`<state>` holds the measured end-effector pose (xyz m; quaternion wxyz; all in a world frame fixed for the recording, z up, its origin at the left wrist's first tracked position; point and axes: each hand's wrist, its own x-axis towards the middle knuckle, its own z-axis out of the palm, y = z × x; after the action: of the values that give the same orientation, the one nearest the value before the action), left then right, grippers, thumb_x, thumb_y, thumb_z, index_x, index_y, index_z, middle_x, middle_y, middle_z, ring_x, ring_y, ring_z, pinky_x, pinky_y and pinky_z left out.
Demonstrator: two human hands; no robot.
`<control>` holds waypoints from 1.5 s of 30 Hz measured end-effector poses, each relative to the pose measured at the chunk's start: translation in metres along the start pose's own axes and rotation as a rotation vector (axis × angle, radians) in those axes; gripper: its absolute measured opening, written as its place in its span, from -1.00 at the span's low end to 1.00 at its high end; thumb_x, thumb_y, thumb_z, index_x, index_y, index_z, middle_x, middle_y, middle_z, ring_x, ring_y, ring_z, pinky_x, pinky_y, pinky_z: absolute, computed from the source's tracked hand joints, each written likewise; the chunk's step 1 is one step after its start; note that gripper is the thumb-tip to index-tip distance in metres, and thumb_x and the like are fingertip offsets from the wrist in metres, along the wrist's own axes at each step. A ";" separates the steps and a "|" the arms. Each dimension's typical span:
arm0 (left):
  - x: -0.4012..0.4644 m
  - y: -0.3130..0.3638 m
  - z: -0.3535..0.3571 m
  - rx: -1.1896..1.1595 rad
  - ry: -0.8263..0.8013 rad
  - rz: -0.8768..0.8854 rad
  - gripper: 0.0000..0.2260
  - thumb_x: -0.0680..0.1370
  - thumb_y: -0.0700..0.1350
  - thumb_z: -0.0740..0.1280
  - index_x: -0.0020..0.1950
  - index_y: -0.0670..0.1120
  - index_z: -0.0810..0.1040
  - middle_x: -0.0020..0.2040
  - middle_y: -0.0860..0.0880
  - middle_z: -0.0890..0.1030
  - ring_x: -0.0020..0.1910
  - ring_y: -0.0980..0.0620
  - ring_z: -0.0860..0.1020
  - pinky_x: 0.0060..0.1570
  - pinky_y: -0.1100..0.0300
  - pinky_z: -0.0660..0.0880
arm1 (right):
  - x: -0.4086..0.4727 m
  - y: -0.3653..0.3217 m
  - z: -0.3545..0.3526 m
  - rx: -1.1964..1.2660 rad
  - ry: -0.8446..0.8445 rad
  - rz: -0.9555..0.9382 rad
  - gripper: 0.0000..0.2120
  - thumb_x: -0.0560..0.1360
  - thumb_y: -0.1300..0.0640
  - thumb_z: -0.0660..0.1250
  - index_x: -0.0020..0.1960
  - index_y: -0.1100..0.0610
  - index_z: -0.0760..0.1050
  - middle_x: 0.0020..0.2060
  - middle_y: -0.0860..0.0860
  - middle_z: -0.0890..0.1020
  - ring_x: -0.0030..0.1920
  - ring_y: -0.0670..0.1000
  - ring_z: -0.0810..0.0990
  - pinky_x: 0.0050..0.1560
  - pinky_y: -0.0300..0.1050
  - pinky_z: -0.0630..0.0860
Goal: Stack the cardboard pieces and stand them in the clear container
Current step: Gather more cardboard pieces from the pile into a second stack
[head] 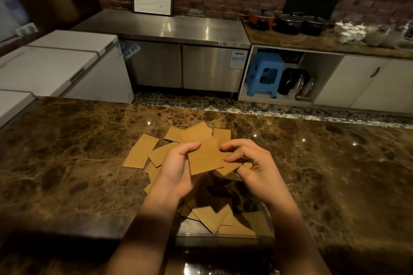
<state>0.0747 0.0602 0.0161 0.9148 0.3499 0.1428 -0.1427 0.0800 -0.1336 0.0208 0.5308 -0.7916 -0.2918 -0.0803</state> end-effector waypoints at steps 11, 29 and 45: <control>0.000 -0.005 0.003 0.215 0.041 0.060 -0.57 0.61 0.03 0.23 0.42 -0.16 0.47 0.25 -0.29 0.61 0.18 -0.28 0.60 0.18 -0.20 0.55 | 0.007 -0.006 0.011 0.767 0.261 0.573 -0.69 0.58 0.28 0.29 0.31 0.12 0.50 0.07 0.14 0.73 0.06 0.10 0.72 -0.02 -0.01 0.68; 0.001 -0.009 0.002 0.185 0.113 0.205 -0.73 0.52 -0.32 0.38 0.18 -0.08 0.55 -0.16 -0.06 0.75 -0.20 -0.04 0.73 -0.36 0.08 0.63 | 0.010 0.005 0.015 0.799 0.433 0.772 -0.83 0.62 0.22 0.28 0.18 0.10 0.55 -0.10 -0.04 0.76 -0.05 -0.05 0.72 -0.13 -0.06 0.65; 0.001 -0.012 0.005 0.272 0.220 0.197 -0.45 0.40 0.27 0.39 0.30 0.02 0.53 0.09 -0.12 0.72 0.02 -0.11 0.68 0.00 -0.10 0.61 | 0.003 -0.005 0.012 0.599 0.266 0.277 -0.73 0.39 0.31 0.45 -0.09 -0.05 0.59 -0.13 0.03 0.73 -0.07 0.02 0.71 -0.09 -0.11 0.64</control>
<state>0.0720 0.0484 0.0125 0.8473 0.4963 0.1864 -0.0312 0.0778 -0.1203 0.0211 0.7785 -0.6157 -0.1205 -0.0210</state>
